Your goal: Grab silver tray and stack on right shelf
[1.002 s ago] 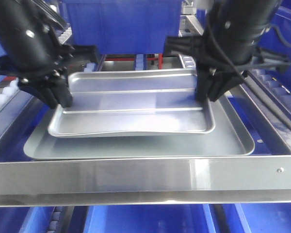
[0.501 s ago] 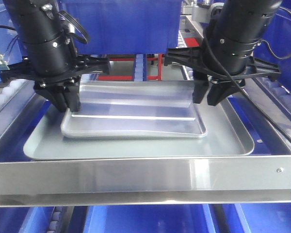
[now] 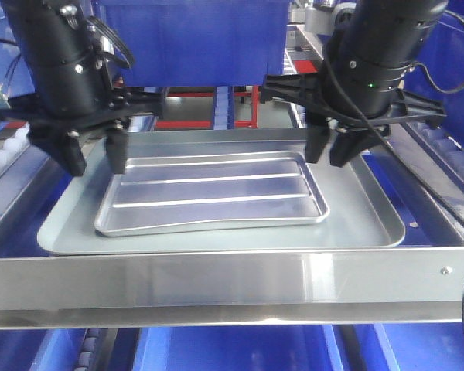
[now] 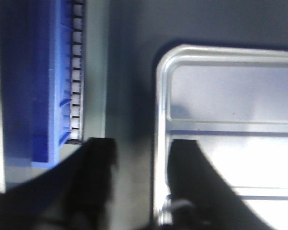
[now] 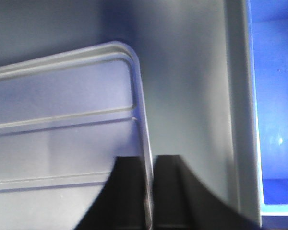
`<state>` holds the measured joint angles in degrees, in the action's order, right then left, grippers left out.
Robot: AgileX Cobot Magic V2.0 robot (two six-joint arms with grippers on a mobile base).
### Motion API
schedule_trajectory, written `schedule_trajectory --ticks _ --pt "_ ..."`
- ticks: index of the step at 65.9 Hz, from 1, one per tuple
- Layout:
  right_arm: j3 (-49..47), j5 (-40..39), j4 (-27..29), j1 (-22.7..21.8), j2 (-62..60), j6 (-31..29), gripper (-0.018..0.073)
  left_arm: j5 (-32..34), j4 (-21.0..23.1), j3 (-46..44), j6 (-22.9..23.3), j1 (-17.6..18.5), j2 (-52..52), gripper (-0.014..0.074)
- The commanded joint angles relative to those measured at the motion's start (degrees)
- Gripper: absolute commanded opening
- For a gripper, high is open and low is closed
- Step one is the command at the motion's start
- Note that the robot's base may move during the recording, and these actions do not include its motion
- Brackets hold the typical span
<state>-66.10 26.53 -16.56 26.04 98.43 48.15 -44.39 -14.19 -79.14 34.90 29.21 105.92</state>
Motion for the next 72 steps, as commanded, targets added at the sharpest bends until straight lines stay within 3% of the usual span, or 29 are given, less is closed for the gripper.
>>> schedule_trajectory --ticks 1,20,26,41,53,61,72 --pt "-2.1 -3.3 -2.5 -0.2 -4.4 0.0 0.0058 -1.6 -2.1 -3.0 0.2 -0.2 -3.0 -0.0101" --pt "-2.1 -3.4 -3.9 -0.2 -5.8 0.0 0.0067 -4.0 -2.7 -4.6 0.2 -0.5 -3.3 -0.0090" --pt "-2.0 -4.0 -6.0 -0.2 -7.8 -0.2 0.0056 -1.3 -4.4 -4.6 0.2 -0.5 -5.1 -0.0089" --pt "2.8 -8.1 -12.5 -0.2 -16.3 -0.4 0.0056 10.6 -3.7 0.3 0.3 1.7 -13.9 -0.0089" --pt "16.3 -18.9 -16.6 0.0 -28.2 -0.4 0.0056 22.0 -6.2 15.3 0.3 5.2 -26.7 -0.0089" --pt "24.5 -22.5 -19.7 0.0 -37.7 -0.4 0.0056 29.7 -5.3 25.1 0.3 5.2 -35.2 -0.0089" --pt "32.8 -27.1 -24.0 0.0 -52.4 -0.4 0.0056 45.8 -7.0 38.3 0.3 5.2 -48.0 -0.0089"
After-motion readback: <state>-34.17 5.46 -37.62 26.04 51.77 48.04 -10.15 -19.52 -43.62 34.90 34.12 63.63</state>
